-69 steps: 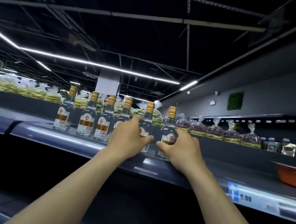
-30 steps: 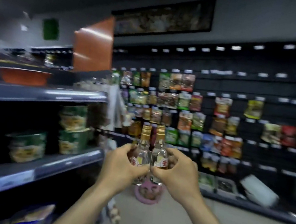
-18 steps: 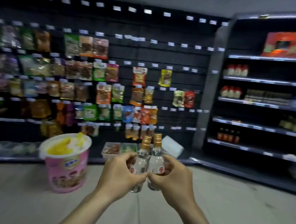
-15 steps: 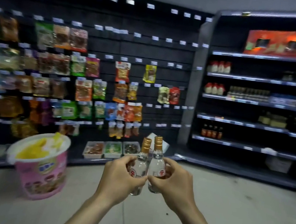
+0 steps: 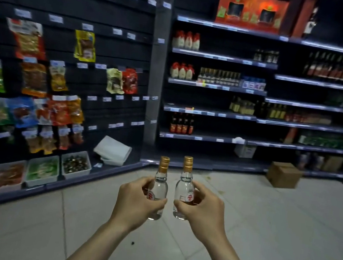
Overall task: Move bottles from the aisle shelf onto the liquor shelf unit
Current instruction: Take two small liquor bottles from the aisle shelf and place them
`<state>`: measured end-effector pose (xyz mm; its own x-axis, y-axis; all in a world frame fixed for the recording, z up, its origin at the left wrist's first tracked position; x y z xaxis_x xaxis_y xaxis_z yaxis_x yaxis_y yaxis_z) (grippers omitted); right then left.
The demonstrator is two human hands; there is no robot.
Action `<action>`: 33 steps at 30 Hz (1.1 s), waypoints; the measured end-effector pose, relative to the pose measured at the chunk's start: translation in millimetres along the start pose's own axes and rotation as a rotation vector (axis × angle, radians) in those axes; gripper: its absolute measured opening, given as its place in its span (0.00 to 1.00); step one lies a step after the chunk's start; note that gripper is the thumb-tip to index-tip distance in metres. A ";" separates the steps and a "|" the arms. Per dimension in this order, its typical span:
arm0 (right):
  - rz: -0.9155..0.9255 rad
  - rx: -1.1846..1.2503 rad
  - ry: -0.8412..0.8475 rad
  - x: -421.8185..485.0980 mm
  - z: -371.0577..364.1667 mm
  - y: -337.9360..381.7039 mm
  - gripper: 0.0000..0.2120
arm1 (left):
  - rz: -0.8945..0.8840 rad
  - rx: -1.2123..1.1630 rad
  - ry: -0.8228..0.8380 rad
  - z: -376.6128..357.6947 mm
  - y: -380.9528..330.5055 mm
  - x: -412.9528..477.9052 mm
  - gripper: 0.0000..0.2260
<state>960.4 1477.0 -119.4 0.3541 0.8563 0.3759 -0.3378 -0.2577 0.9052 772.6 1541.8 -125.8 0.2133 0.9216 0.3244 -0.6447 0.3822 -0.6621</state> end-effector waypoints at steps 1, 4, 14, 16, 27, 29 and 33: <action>-0.007 -0.005 -0.017 20.0 8.5 -15.5 0.23 | -0.003 -0.002 0.013 -17.6 -2.2 21.5 0.22; -0.013 -0.014 -0.055 85.1 36.1 -59.8 0.26 | 0.002 -0.022 0.031 -70.4 -9.5 87.1 0.19; -0.020 -0.011 -0.189 333.2 153.3 -184.4 0.27 | 0.044 -0.060 -0.031 -215.5 -67.5 327.6 0.18; -0.019 -0.008 -0.201 377.0 169.1 -205.9 0.33 | 0.055 -0.070 -0.030 -244.8 -74.2 369.7 0.18; 0.010 -0.031 -0.190 659.4 202.6 -344.3 0.34 | 0.043 -0.089 -0.077 -412.0 -80.9 644.6 0.22; -0.002 -0.029 -0.184 722.0 205.9 -364.7 0.29 | 0.061 -0.094 -0.069 -436.5 -84.9 704.4 0.25; -0.018 -0.007 -0.175 838.4 214.3 -399.6 0.24 | 0.050 -0.140 -0.056 -473.3 -100.7 809.4 0.18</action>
<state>1579.1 2202.0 -123.5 0.5067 0.7693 0.3891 -0.3358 -0.2395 0.9110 1357.6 2281.4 -116.4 0.1398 0.9361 0.3228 -0.5439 0.3450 -0.7649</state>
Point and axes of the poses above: each hand's wrist, its own x-axis towards the middle knuckle, its own z-axis out of the back of the hand, y = z × x, the point moved 6 cm from there along x, towards the middle knuckle, and after that the axes turned 14 degrees about x, right-handed, at the moved point
